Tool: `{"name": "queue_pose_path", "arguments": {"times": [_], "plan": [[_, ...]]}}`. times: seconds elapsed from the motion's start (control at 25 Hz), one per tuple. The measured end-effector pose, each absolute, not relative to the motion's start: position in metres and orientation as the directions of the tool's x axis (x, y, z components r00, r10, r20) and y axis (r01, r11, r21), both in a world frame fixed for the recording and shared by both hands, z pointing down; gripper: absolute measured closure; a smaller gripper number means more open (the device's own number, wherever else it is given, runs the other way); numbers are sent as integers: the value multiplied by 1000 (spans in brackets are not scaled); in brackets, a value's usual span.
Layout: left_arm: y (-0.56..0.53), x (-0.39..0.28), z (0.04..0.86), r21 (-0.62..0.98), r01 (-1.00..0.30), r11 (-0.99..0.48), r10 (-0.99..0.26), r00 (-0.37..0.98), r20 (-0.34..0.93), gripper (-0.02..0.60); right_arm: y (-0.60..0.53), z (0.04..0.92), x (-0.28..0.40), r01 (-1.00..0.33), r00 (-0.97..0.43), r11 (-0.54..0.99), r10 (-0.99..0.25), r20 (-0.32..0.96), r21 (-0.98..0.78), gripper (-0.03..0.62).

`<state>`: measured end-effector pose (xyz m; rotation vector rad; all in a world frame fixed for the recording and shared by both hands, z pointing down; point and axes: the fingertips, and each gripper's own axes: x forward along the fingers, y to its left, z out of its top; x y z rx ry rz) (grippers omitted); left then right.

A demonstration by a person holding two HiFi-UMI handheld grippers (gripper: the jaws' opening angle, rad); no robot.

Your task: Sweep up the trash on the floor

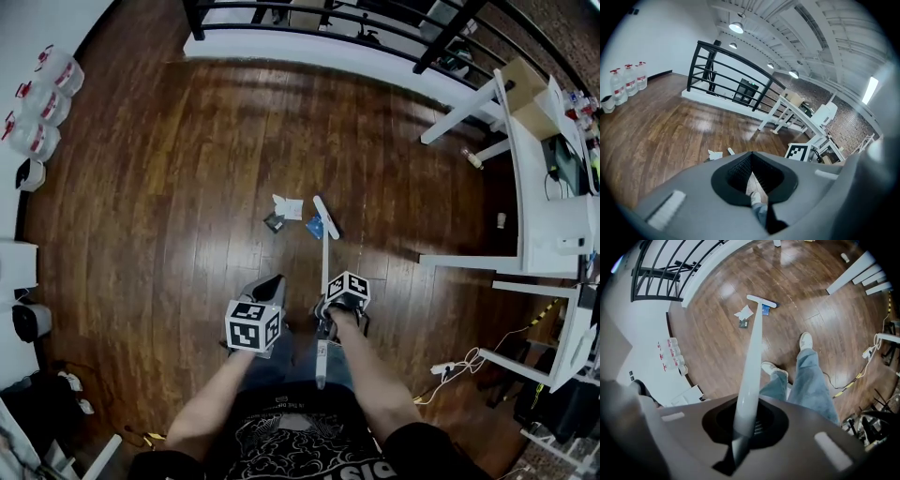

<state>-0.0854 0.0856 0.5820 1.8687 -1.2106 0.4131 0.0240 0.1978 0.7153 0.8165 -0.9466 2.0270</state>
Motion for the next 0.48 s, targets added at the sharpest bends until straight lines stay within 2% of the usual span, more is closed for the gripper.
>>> {"name": "queue_pose_path", "arguments": {"times": [0.48], "plan": [[101, -130, 577, 488, -864, -122, -618, 451, 644, 577, 208, 702, -38, -824, -536, -426, 374, 757, -373, 592]]}}
